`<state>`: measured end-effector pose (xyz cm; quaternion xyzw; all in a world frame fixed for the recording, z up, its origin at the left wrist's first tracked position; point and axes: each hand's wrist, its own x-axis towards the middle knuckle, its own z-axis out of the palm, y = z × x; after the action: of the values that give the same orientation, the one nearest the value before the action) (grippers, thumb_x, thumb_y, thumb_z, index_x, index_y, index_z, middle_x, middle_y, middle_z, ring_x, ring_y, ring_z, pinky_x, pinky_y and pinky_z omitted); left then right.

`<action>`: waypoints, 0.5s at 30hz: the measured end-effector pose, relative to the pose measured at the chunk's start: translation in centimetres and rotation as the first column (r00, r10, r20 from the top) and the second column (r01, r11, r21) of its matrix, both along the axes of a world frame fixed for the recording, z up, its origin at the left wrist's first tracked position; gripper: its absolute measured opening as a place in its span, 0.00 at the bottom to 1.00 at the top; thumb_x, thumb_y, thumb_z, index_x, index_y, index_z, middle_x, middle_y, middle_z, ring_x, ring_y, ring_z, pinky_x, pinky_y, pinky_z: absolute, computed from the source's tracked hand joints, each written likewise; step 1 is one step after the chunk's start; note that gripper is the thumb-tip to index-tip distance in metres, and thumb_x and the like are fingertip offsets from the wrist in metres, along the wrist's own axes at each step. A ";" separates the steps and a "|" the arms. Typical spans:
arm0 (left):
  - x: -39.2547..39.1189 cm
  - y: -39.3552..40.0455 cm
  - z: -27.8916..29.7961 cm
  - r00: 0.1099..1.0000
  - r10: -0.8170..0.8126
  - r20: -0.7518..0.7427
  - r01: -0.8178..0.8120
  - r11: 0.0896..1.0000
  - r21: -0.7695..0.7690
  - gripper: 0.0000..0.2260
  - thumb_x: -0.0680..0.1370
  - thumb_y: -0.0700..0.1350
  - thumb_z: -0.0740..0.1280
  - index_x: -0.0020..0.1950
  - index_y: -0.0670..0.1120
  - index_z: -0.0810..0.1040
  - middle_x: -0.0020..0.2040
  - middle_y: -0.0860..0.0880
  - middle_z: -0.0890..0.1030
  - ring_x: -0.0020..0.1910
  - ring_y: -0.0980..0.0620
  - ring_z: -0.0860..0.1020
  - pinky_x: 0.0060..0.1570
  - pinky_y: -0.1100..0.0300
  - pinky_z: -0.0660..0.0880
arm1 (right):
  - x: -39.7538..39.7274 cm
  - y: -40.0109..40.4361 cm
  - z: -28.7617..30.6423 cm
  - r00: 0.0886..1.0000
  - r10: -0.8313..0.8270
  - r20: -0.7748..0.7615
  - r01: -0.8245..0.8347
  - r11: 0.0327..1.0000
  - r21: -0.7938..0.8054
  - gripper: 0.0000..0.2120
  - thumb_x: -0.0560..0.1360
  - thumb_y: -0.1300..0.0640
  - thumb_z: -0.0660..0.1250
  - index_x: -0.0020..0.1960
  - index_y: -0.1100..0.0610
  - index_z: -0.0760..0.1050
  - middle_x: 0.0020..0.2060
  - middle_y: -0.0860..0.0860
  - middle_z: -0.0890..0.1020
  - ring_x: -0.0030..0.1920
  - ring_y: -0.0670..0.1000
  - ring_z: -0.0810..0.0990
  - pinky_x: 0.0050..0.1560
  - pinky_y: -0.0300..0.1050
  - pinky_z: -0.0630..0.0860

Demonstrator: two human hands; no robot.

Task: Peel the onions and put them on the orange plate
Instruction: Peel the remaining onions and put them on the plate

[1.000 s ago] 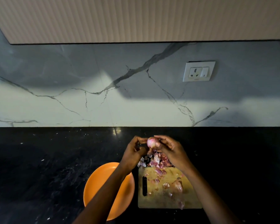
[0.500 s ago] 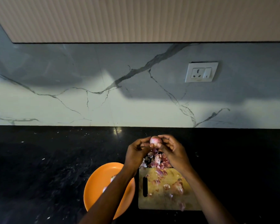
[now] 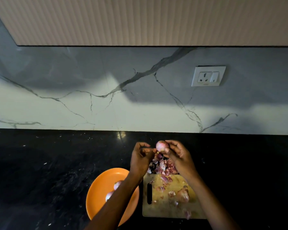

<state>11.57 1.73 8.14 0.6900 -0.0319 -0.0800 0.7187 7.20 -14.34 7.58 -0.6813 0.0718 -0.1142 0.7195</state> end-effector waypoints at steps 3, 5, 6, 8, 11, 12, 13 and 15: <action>0.0 0.0 0.0 1.000 0.004 -0.002 -0.004 1.000 0.011 0.11 0.76 0.35 0.72 0.52 0.47 0.74 0.40 0.45 0.83 0.43 0.46 0.83 0.50 0.47 0.81 | -0.2 0.2 0.0 1.000 -0.002 -0.009 0.003 0.996 0.086 0.13 0.78 0.65 0.68 0.62 0.58 0.76 0.59 0.55 0.84 0.60 0.54 0.83 0.55 0.45 0.81; 0.1 0.1 0.0 1.000 0.005 -0.012 -0.004 1.000 0.011 0.10 0.77 0.35 0.71 0.53 0.47 0.75 0.42 0.45 0.84 0.45 0.46 0.84 0.52 0.47 0.81 | -0.2 0.3 0.0 1.000 -0.011 -0.006 0.012 0.991 0.132 0.12 0.79 0.65 0.67 0.62 0.59 0.76 0.58 0.55 0.84 0.59 0.54 0.83 0.54 0.44 0.81; 0.0 0.1 0.1 1.000 -0.001 -0.010 0.001 1.000 0.012 0.10 0.77 0.35 0.71 0.54 0.47 0.75 0.43 0.45 0.84 0.46 0.46 0.84 0.53 0.47 0.81 | -0.2 0.3 0.0 1.000 -0.015 -0.010 0.016 0.989 0.146 0.12 0.79 0.65 0.67 0.62 0.58 0.76 0.58 0.54 0.84 0.59 0.54 0.83 0.53 0.43 0.81; 0.0 0.1 0.2 1.000 -0.020 0.018 0.020 1.000 0.005 0.09 0.78 0.37 0.70 0.55 0.48 0.76 0.47 0.44 0.84 0.49 0.45 0.84 0.54 0.47 0.81 | -0.3 0.4 0.1 1.000 -0.020 -0.018 0.022 0.987 0.160 0.12 0.79 0.64 0.67 0.62 0.58 0.76 0.57 0.53 0.84 0.58 0.54 0.84 0.53 0.43 0.81; -0.4 -0.3 0.4 0.999 -0.021 0.036 0.022 0.999 -0.037 0.10 0.77 0.39 0.72 0.57 0.46 0.77 0.51 0.46 0.84 0.52 0.48 0.83 0.55 0.51 0.80 | -0.3 0.4 0.3 0.999 -0.030 -0.023 0.034 0.984 0.176 0.11 0.80 0.64 0.67 0.62 0.58 0.76 0.56 0.51 0.85 0.58 0.53 0.84 0.54 0.43 0.82; -0.5 -0.4 0.4 0.999 -0.005 0.043 0.007 0.999 -0.037 0.10 0.77 0.39 0.73 0.56 0.45 0.78 0.50 0.47 0.84 0.52 0.50 0.83 0.54 0.54 0.81 | -0.3 0.4 0.4 0.999 -0.032 -0.022 0.035 0.983 0.180 0.11 0.80 0.64 0.66 0.62 0.58 0.76 0.56 0.51 0.85 0.58 0.53 0.84 0.54 0.43 0.82; -0.5 -0.6 0.4 0.998 0.015 0.053 -0.014 0.999 -0.029 0.10 0.76 0.38 0.74 0.55 0.45 0.78 0.50 0.47 0.84 0.51 0.51 0.84 0.52 0.56 0.81 | -0.3 0.5 0.5 0.999 -0.033 -0.023 0.037 0.983 0.182 0.11 0.80 0.63 0.66 0.62 0.59 0.76 0.56 0.51 0.85 0.58 0.53 0.84 0.54 0.44 0.82; -0.6 -0.8 0.4 0.995 0.055 0.081 -0.056 0.998 -0.001 0.10 0.75 0.38 0.75 0.53 0.46 0.79 0.47 0.48 0.85 0.47 0.53 0.84 0.48 0.61 0.80 | -0.2 0.5 0.6 0.999 -0.032 -0.025 0.036 0.983 0.181 0.11 0.80 0.63 0.67 0.61 0.58 0.77 0.56 0.52 0.85 0.58 0.54 0.84 0.54 0.44 0.82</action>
<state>10.94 0.93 8.59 0.6937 -0.0417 -0.0320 0.7184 6.99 -13.81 8.19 -0.6129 0.1015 -0.1120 0.7756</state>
